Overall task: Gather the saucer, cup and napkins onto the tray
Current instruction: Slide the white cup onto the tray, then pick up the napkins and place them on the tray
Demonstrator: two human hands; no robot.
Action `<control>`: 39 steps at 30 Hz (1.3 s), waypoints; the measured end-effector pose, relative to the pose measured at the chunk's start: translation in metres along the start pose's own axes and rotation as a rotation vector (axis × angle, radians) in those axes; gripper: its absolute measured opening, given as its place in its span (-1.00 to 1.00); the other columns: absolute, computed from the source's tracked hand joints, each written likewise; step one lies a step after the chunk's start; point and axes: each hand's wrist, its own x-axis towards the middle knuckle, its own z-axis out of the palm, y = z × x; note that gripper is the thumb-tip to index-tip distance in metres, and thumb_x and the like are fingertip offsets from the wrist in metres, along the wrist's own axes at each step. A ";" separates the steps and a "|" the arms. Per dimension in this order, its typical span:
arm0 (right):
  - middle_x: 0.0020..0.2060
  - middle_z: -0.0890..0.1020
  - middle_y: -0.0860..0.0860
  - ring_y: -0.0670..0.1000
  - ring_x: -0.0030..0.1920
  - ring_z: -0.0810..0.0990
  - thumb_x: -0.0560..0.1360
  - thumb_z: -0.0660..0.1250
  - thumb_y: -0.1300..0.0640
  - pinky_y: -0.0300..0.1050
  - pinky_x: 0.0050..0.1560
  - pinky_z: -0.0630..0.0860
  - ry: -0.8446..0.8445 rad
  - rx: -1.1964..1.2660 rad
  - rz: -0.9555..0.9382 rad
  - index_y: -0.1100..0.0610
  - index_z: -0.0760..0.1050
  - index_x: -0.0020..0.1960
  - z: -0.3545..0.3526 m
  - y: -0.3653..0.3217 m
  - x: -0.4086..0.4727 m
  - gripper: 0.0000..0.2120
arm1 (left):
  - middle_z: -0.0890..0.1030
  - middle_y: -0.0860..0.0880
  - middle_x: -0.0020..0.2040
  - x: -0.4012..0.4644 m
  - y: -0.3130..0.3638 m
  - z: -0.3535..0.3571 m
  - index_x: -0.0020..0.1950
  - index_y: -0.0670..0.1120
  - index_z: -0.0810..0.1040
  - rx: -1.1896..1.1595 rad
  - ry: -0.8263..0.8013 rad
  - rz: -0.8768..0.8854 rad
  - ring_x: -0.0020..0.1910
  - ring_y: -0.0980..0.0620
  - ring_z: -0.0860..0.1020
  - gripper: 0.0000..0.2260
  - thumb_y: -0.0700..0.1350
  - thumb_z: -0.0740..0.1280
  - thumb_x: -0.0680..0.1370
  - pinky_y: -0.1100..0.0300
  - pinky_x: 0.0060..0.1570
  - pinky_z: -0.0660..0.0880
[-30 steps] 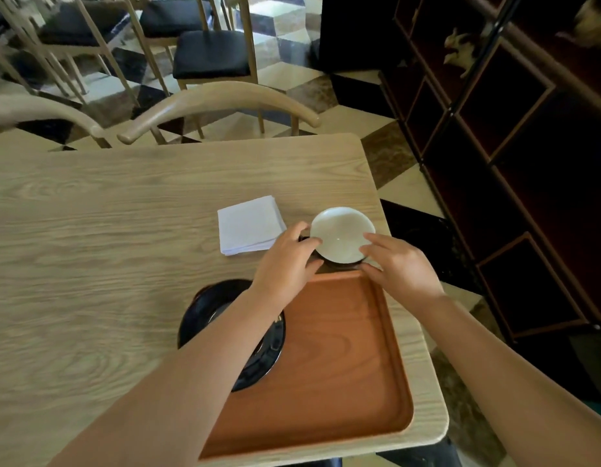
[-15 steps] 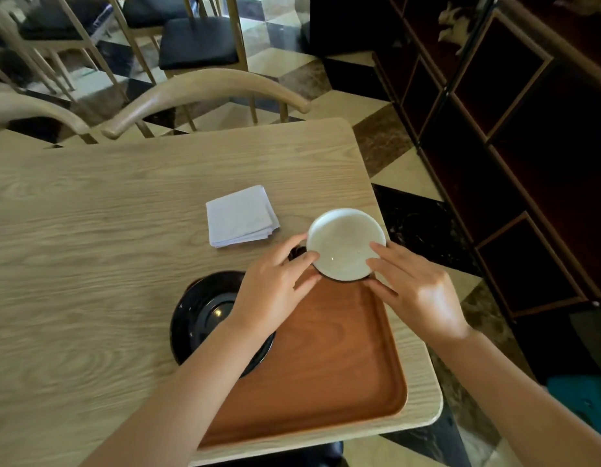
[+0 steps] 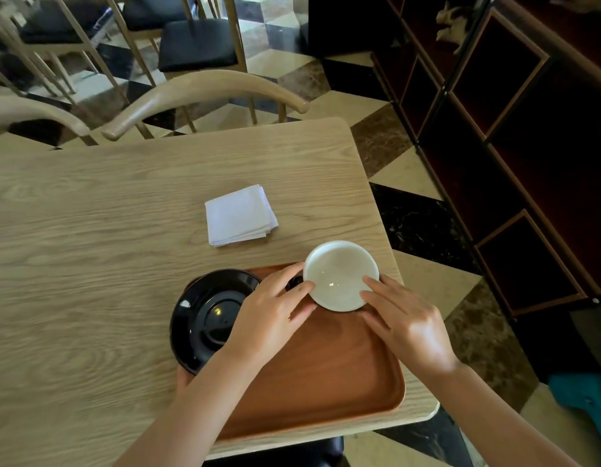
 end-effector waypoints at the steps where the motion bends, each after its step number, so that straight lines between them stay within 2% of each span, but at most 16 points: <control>1: 0.01 0.69 0.10 0.11 0.06 0.65 0.46 0.29 0.07 -0.05 -0.21 0.66 -0.005 0.003 0.007 0.20 0.64 -0.09 0.001 0.001 -0.001 -0.77 | 0.62 -0.10 0.13 -0.001 0.000 0.001 -0.03 -0.11 0.64 0.009 0.004 0.004 -0.03 -0.04 0.62 -0.79 -0.07 0.41 0.38 0.15 -0.12 0.59; 4: 0.04 0.68 0.10 0.12 0.08 0.64 0.45 0.30 0.10 -0.04 -0.19 0.66 -0.024 0.010 0.006 0.20 0.64 -0.05 0.002 0.003 -0.003 -0.78 | 0.62 -0.11 0.13 -0.002 0.001 0.003 -0.02 -0.11 0.64 0.029 0.021 0.009 0.00 -0.02 0.61 -0.77 -0.06 0.43 0.37 0.18 -0.10 0.57; 9: 0.07 0.67 0.04 0.07 0.14 0.61 0.46 0.33 0.14 -0.07 -0.22 0.65 -0.036 0.004 -0.006 0.17 0.63 0.00 -0.002 0.005 -0.006 -0.82 | 0.54 -0.15 0.25 -0.011 -0.001 0.009 0.14 -0.13 0.57 0.027 0.004 0.030 0.20 0.00 0.45 -0.65 0.01 0.37 0.42 0.14 0.05 0.53; 12: 0.16 0.62 0.05 0.07 0.25 0.52 0.49 0.28 0.09 -0.04 -0.11 0.63 -0.100 0.016 -0.007 0.16 0.60 0.09 -0.005 0.006 -0.010 -0.75 | 0.41 -0.16 0.38 -0.018 -0.005 0.008 0.32 -0.13 0.42 0.049 -0.098 0.065 0.33 -0.04 0.39 -0.52 0.06 0.32 0.46 0.06 0.18 0.48; 14: 0.22 0.58 0.07 0.09 0.30 0.47 0.50 0.26 0.06 0.06 0.07 0.57 -0.155 0.007 -0.022 0.17 0.57 0.15 -0.008 0.006 -0.011 -0.70 | 0.29 -0.15 0.46 -0.021 -0.007 0.004 0.42 -0.10 0.28 0.085 -0.182 0.080 0.41 -0.06 0.31 -0.44 0.08 0.29 0.48 -0.01 0.27 0.42; 17: 0.25 0.55 0.11 0.11 0.30 0.46 0.49 0.27 0.01 0.14 0.18 0.46 -0.164 -0.014 -0.036 0.17 0.57 0.14 -0.015 0.004 -0.004 -0.68 | 0.20 -0.13 0.50 -0.021 -0.008 -0.003 0.49 -0.04 0.15 0.157 -0.252 0.103 0.46 -0.06 0.19 -0.36 0.08 0.30 0.47 -0.06 0.35 0.31; 19: 0.22 0.56 0.14 0.12 0.26 0.49 0.47 0.29 0.01 0.08 0.16 0.45 -0.122 0.017 -0.034 0.16 0.58 0.12 -0.019 -0.001 0.011 -0.69 | 0.26 -0.12 0.48 -0.017 -0.012 -0.011 0.49 -0.02 0.16 0.176 -0.231 0.118 0.46 -0.05 0.18 -0.37 0.07 0.30 0.47 -0.04 0.37 0.25; 22: 0.17 0.60 0.13 0.11 0.19 0.53 0.45 0.30 0.01 0.00 0.11 0.45 -0.076 0.062 -0.037 0.15 0.58 0.08 -0.015 -0.013 0.053 -0.70 | 0.46 -0.12 0.34 0.001 -0.028 -0.029 0.36 -0.07 0.36 0.205 -0.082 0.097 0.35 -0.07 0.38 -0.54 0.03 0.26 0.49 -0.07 0.29 0.38; 24: 0.16 0.61 0.09 0.10 0.15 0.55 0.44 0.28 0.00 0.00 0.05 0.50 -0.104 0.078 0.001 0.13 0.58 0.11 -0.004 -0.021 0.091 -0.68 | 0.51 -0.13 0.29 0.017 -0.049 -0.041 0.30 -0.11 0.42 0.239 0.003 -0.014 0.27 -0.11 0.46 -0.59 -0.01 0.27 0.47 -0.10 0.21 0.44; 26: 0.23 0.55 0.07 0.10 0.21 0.52 0.44 0.30 0.00 0.02 0.07 0.54 -0.217 0.118 0.102 0.10 0.51 0.21 0.012 -0.030 0.129 -0.63 | 0.50 -0.16 0.29 0.033 -0.075 -0.048 0.31 -0.14 0.41 0.267 0.008 -0.198 0.22 -0.16 0.48 -0.57 -0.03 0.31 0.47 -0.09 0.17 0.43; 28: 0.35 0.42 0.06 0.08 0.33 0.38 0.47 0.32 0.01 0.02 0.22 0.43 -0.404 0.199 0.260 0.09 0.37 0.35 0.035 -0.037 0.163 -0.53 | 0.49 -0.17 0.30 0.046 -0.101 -0.049 0.34 -0.17 0.37 0.262 -0.065 -0.400 0.23 -0.18 0.45 -0.55 -0.01 0.28 0.51 -0.06 0.17 0.40; 30: 0.40 0.34 0.06 0.07 0.37 0.30 0.48 0.30 0.00 -0.02 0.28 0.32 -0.542 0.228 0.406 0.09 0.27 0.41 0.058 -0.043 0.189 -0.46 | 0.49 -0.15 0.27 0.057 -0.121 -0.045 0.34 -0.18 0.34 0.283 -0.149 -0.550 0.24 -0.15 0.42 -0.55 0.05 0.21 0.54 -0.02 0.16 0.37; 35: 0.36 0.32 0.11 0.13 0.34 0.30 0.46 0.30 -0.05 0.01 0.23 0.36 -0.715 0.148 0.540 0.14 0.23 0.40 0.107 -0.049 0.213 -0.41 | 0.43 -0.14 0.28 0.068 -0.143 -0.027 0.29 -0.19 0.38 0.226 -0.244 -0.736 0.29 -0.13 0.35 -0.54 0.10 0.19 0.53 -0.02 0.18 0.33; 39: 0.35 0.31 0.08 0.11 0.33 0.24 0.44 0.30 -0.03 0.01 0.18 0.38 -0.701 0.075 0.575 0.14 0.31 0.34 0.122 -0.055 0.208 -0.48 | 0.35 -0.13 0.34 0.064 -0.149 -0.014 0.29 -0.17 0.36 0.145 -0.195 -0.783 0.33 -0.12 0.29 -0.51 0.10 0.27 0.48 -0.02 0.21 0.28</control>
